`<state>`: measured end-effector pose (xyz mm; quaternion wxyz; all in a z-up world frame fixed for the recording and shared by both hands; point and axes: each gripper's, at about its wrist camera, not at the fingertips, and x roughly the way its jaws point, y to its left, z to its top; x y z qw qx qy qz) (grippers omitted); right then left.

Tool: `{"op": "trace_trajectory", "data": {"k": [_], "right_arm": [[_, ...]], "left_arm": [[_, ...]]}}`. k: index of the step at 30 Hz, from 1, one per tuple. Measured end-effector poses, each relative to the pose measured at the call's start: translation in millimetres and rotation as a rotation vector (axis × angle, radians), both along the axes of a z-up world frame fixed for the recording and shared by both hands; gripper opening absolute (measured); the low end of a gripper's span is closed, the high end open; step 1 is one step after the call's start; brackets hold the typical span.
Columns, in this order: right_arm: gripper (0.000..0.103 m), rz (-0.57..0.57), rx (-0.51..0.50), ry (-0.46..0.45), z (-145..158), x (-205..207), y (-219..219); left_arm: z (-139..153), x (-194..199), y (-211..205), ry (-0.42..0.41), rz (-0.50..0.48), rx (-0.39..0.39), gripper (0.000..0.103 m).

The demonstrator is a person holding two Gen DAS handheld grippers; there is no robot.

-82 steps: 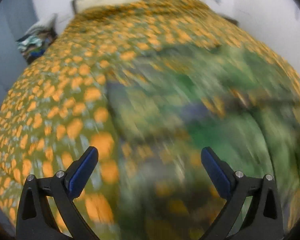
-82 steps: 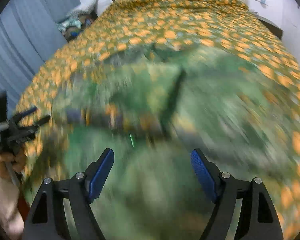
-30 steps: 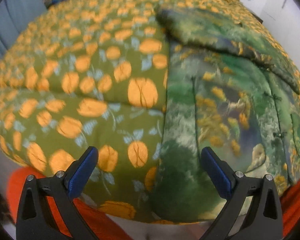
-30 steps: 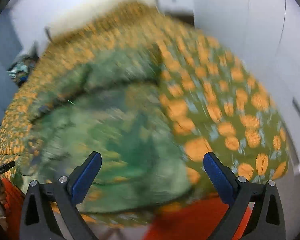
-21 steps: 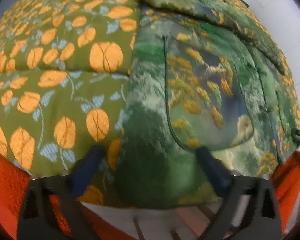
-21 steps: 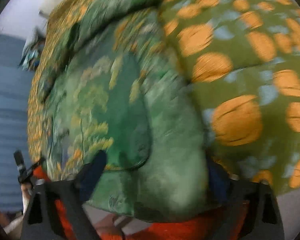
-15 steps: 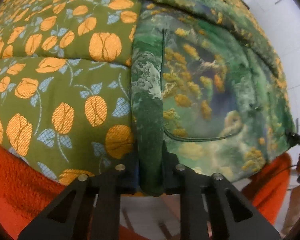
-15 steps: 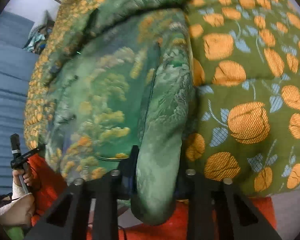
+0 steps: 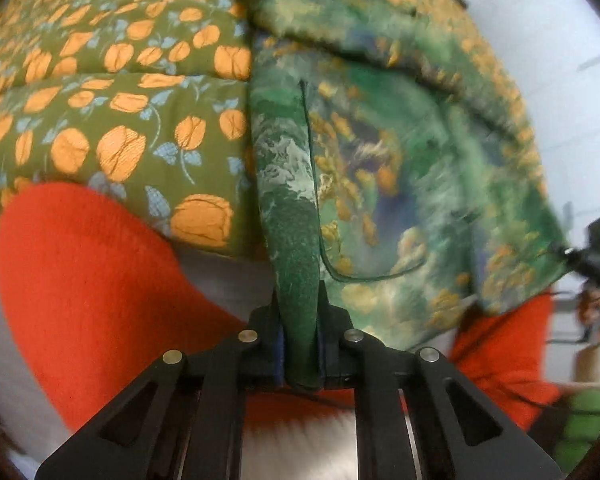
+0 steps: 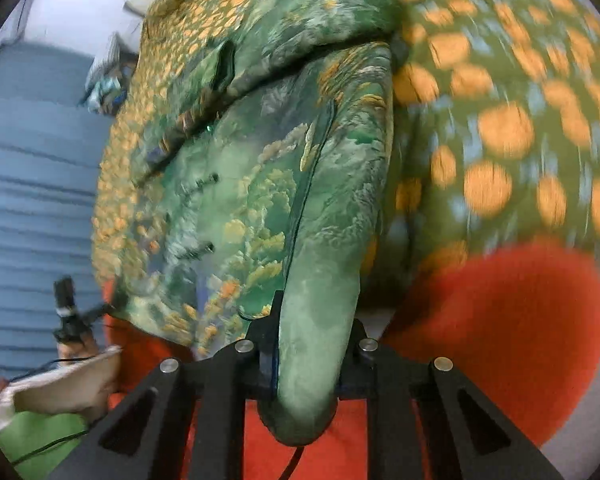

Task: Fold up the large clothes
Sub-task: 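Lift the hem with both grippers and fold it toward the collar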

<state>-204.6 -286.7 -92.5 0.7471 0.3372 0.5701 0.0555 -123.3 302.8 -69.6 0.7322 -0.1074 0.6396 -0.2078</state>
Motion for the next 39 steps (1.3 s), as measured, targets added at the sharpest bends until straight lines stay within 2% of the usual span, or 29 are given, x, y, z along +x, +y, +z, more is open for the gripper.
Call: {"op": "trace_trajectory", "data": {"k": [3,5,7,9,10,11,14,16,17,19,20,21,22,23,24,25,26,27,28,29,30,32,33,34,35,36,37,38,39], "right_arm": [[0.017,-0.061,0.080,-0.119,25.7,5.1,-11.2],[0.017,-0.081,0.106,-0.221,50.6,28.9,-25.3],[0.017,-0.085,0.102,-0.289,69.1,60.2,-37.9],[0.017,-0.081,0.074,-0.351,84.3,104.3,-50.1],[0.017,-0.084,0.059,-0.370,88.6,125.7,-54.8],[0.017,-0.085,0.051,-0.385,90.0,148.8,-63.4],[0.017,-0.137,-0.009,-0.396,77.4,221.8,-94.0],[0.017,-0.173,-0.064,-0.379,60.2,256.7,-107.1],[0.017,-0.187,-0.073,-0.358,45.0,276.6,-112.5],[0.020,-0.224,-0.075,-0.295,12.1,305.6,-122.7],[0.027,-0.259,-0.046,-0.253,-9.9,314.1,-125.6],[0.039,-0.283,-0.015,-0.235,-22.1,317.4,-127.3],[0.045,-0.313,0.032,-0.232,-32.7,316.6,-129.7],[0.058,-0.333,0.078,-0.246,-36.2,313.4,-131.7],[0.073,-0.350,0.131,-0.277,-35.2,307.3,-134.3],[0.081,-0.356,0.163,-0.315,-29.4,300.1,-136.4],[0.092,-0.356,0.165,-0.338,-22.0,295.1,-137.6],[0.097,-0.350,0.143,-0.356,-12.8,289.3,-139.1],[0.097,-0.333,0.096,-0.356,-6.4,286.4,-138.9],[0.097,-0.296,0.016,-0.340,0.3,287.0,-135.7],[0.097,-0.229,-0.101,-0.308,2.2,289.8,-128.8],[0.097,-0.095,-0.293,-0.228,-3.8,304.1,-104.0],[0.087,-0.048,-0.320,-0.214,-11.6,306.8,-96.3],[0.073,-0.007,-0.346,-0.201,-19.1,308.5,-86.6],[0.041,0.017,-0.404,-0.181,-23.1,311.0,-76.2],[0.030,0.023,-0.464,-0.174,-22.7,312.4,-67.2],[0.027,0.017,-0.507,-0.189,-14.6,311.5,-60.8],[0.021,0.008,-0.527,-0.207,-6.7,309.9,-58.6],[0.020,-0.010,-0.565,-0.244,8.4,305.1,-56.0]], "left_arm": [[35.4,28.8,6.0,-0.058,0.049,-0.115,0.009],[57.0,54.8,0.1,-0.114,0.057,-0.163,0.009],[76.3,101.7,-6.6,-0.175,0.056,-0.190,0.009],[90.8,158.1,-21.0,-0.252,0.059,-0.170,0.009],[94.5,170.7,-5.4,-0.272,0.067,-0.159,0.009],[93.0,196.9,-1.1,-0.289,0.077,-0.150,0.009],[72.5,278.4,-26.1,-0.334,0.135,-0.086,0.009],[48.2,318.3,-51.1,-0.356,0.130,-0.032,0.017],[31.2,325.7,-59.6,-0.349,0.129,-0.025,0.022],[-10.6,346.3,-78.3,-0.277,0.118,0.016,0.061],[-23.0,351.4,-83.3,-0.250,0.121,0.056,0.072],[-30.7,350.9,-84.5,-0.248,0.129,0.102,0.079],[-27.5,351.0,-84.1,-0.258,0.132,0.099,0.082],[-25.3,344.5,-77.8,-0.264,0.127,0.071,0.084],[-20.6,337.0,-67.0,-0.271,0.125,0.033,0.089],[-15.4,331.8,-58.9,-0.285,0.129,0.015,0.093],[-9.8,325.4,-49.0,-0.312,0.136,0.003,0.096],[-4.2,326.0,-43.9,-0.332,0.142,0.003,0.101],[-2.4,320.2,-36.7,-0.358,0.146,0.012,0.101],[-4.9,319.8,-35.4,-0.365,0.144,0.031,0.102],[-17.0,320.7,-37.6,-0.336,0.125,0.071,0.102],[-43.1,336.3,-52.8,-0.241,0.089,0.131,0.099],[-56.9,337.0,-59.5,-0.206,0.082,0.161,0.079],[-63.0,335.0,-62.7,-0.201,0.089,0.178,0.052],[-63.8,333.9,-64.7,-0.213,0.108,0.200,0.043],[-57.0,332.3,-62.6,-0.238,0.136,0.205,0.025],[-48.9,330.1,-56.9,-0.254,0.158,0.177,0.019],[-35.9,327.8,-47.8,-0.282,0.193,0.137,0.016],[-25.8,325.5,-40.7,-0.308,0.215,0.110,0.014]]}}
